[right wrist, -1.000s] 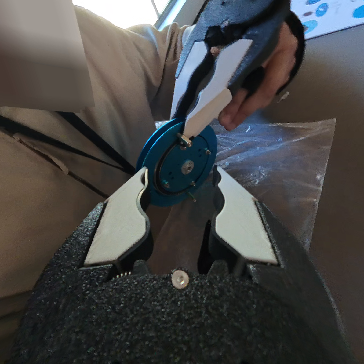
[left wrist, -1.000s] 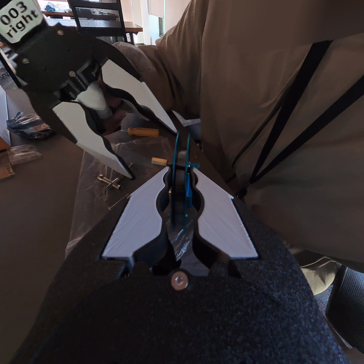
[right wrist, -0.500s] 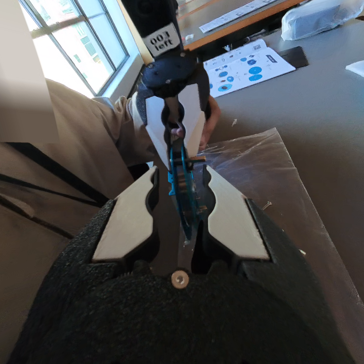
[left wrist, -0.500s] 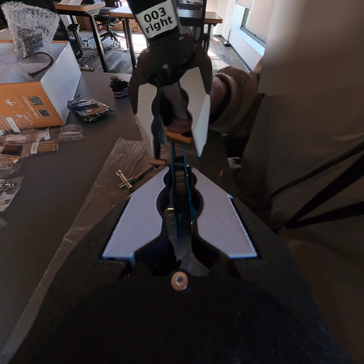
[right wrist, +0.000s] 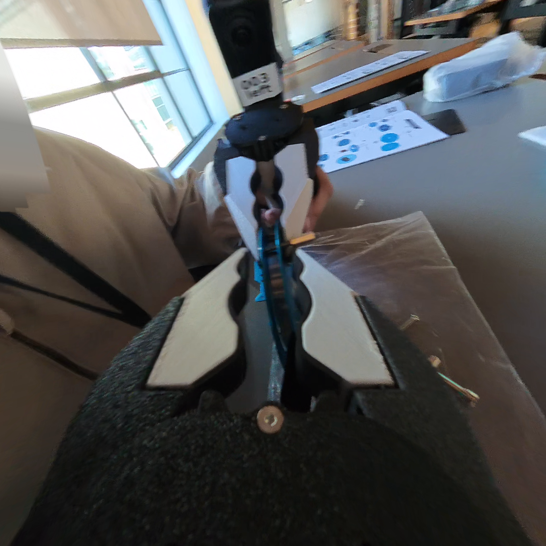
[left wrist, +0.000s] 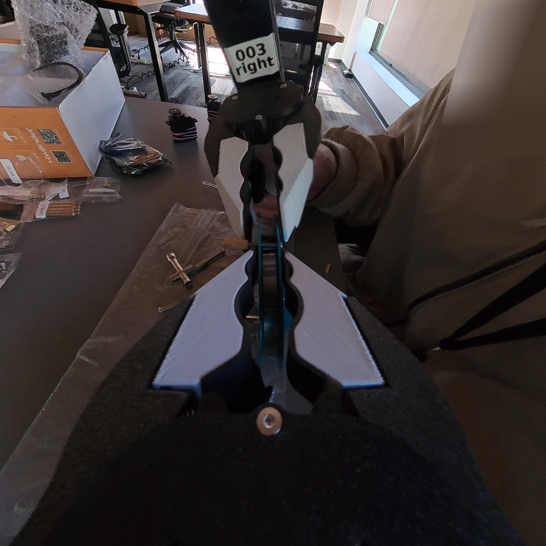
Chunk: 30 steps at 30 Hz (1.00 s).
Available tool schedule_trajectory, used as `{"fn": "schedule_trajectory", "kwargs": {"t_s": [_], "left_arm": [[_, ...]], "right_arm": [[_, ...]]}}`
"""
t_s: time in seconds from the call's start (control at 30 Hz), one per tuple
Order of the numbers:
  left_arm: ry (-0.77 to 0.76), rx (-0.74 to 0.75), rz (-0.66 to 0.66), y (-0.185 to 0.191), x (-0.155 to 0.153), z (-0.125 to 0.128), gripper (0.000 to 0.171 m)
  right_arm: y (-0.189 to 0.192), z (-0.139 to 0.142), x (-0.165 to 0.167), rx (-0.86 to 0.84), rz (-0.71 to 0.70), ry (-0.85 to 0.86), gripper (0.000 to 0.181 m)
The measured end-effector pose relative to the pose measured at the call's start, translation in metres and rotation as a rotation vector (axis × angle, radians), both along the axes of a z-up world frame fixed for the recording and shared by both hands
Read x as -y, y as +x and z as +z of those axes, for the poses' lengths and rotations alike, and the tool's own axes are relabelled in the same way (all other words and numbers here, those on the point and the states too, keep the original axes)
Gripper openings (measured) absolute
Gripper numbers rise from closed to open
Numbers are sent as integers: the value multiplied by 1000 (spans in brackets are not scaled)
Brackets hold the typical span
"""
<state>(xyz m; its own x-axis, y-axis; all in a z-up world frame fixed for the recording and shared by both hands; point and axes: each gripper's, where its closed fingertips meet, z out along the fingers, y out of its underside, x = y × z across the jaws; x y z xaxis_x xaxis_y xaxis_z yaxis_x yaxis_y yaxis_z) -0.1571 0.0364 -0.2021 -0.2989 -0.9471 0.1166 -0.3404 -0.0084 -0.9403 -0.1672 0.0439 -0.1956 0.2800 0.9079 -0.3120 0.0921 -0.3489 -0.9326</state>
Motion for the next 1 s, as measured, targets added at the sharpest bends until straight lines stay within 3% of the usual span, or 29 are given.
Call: {"fn": "schedule_trajectory", "kwargs": {"t_s": [0.13,0.37,0.47,0.53,0.6,0.73,0.87,0.93,1.0], "left_arm": [[5,-5,46,-2,-4,-1,15],[0,-10,39,-14,-8,-7,12],[-27,-4,56,-9,-10,-5,12],[-48,10,54,-5,-8,-4,11],[-41,11,67,-1,-7,-4,11],[-4,55,33,8,11,7,12],[52,7,-11,23,28,-5,14],[56,6,-43,25,23,-6,20],[19,-7,-62,27,4,-3,39]], "right_arm": [[4,-1,-2,-8,-10,-9,13],[5,-1,-3,-18,-1,30,14],[3,-3,-3,-7,-6,25,29],[5,-6,-4,19,-29,18,17],[8,-5,-4,13,-45,26,17],[17,7,15,0,8,43,15],[33,-1,31,86,72,97,13],[42,-5,33,99,75,104,14],[51,-5,29,94,50,118,14]]}}
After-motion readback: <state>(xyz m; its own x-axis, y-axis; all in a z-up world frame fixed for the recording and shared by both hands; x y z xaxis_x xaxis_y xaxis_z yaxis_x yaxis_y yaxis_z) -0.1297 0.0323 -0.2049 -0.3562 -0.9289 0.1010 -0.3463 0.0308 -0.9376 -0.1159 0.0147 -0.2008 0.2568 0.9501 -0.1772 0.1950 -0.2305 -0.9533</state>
